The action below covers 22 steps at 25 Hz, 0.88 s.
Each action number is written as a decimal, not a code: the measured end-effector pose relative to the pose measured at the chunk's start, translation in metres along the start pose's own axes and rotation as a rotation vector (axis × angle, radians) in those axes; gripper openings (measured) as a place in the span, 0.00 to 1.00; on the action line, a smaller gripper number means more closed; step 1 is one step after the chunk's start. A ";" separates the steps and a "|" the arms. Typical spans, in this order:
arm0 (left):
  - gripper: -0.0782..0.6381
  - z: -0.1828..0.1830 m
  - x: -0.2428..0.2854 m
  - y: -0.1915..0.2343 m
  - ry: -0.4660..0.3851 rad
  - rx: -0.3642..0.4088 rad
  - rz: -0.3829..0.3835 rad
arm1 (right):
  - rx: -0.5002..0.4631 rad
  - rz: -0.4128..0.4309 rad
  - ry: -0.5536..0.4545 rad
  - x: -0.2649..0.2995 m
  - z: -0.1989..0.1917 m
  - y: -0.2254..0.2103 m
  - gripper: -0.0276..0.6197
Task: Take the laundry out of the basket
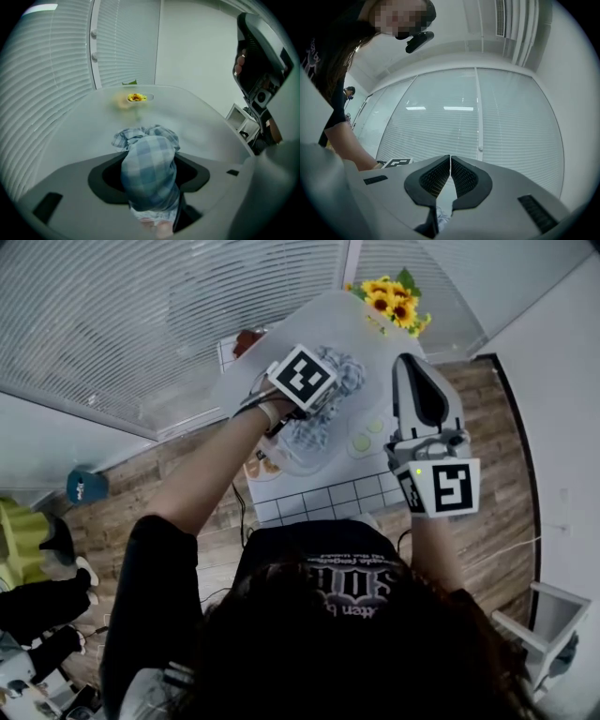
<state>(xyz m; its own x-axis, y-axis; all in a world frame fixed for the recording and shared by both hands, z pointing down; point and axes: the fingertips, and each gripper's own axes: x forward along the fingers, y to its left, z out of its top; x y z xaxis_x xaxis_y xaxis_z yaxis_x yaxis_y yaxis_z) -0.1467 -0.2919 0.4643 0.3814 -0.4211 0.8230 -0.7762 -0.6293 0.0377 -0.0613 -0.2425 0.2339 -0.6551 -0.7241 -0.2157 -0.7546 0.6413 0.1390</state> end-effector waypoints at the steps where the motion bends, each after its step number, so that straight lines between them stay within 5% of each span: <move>1: 0.48 0.004 -0.005 -0.003 -0.011 0.009 0.002 | -0.002 -0.003 -0.001 0.000 0.001 0.001 0.09; 8: 0.47 0.029 -0.036 -0.018 -0.093 0.080 0.022 | -0.021 -0.018 0.015 0.000 0.001 0.011 0.09; 22: 0.47 0.069 -0.104 -0.034 -0.210 0.093 0.008 | -0.034 -0.062 0.026 -0.002 0.014 0.013 0.09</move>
<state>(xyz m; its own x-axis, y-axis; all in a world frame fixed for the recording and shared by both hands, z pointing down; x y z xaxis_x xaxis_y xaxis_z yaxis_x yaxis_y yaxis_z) -0.1250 -0.2718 0.3387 0.4794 -0.5467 0.6866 -0.7334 -0.6792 -0.0288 -0.0689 -0.2294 0.2229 -0.6078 -0.7687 -0.1994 -0.7941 0.5866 0.1590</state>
